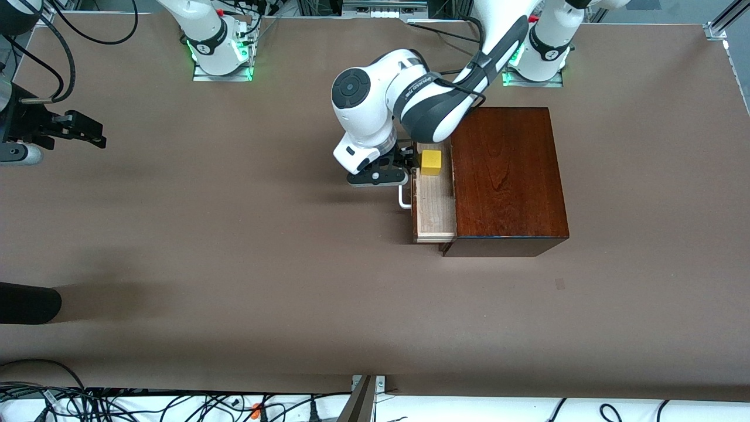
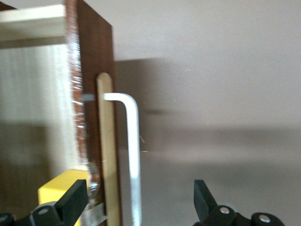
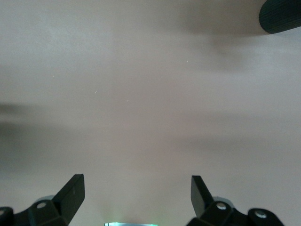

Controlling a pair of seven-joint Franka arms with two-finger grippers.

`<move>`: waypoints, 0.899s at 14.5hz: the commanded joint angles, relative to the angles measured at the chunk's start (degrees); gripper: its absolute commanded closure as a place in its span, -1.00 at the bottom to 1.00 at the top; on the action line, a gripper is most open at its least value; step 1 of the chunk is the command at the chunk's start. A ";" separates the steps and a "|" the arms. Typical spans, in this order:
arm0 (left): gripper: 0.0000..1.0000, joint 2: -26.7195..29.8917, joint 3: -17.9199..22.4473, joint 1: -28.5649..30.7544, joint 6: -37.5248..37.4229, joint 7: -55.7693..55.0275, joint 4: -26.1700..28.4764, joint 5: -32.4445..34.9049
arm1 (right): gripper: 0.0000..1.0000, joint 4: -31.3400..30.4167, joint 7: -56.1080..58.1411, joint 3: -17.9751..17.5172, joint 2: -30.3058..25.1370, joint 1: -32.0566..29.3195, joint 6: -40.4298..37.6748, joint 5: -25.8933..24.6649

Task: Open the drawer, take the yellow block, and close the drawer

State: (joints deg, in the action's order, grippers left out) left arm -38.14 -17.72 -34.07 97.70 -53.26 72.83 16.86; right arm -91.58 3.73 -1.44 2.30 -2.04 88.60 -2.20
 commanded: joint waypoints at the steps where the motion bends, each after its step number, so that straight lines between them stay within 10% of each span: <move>1: -1.00 3.50 1.01 1.10 -6.63 4.20 -3.13 -0.86 | -1.00 1.48 -1.34 -0.67 0.42 -0.60 0.86 1.31; 13: -1.00 17.92 0.14 27.99 -20.70 40.49 -2.87 -12.10 | -1.00 4.92 -39.80 -1.20 2.26 19.15 1.83 3.96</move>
State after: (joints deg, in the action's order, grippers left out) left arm -22.88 -16.92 -10.44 79.51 -17.89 68.97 8.01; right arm -87.61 -28.02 -3.08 2.73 13.00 89.89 1.53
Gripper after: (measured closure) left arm 0.000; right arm 0.000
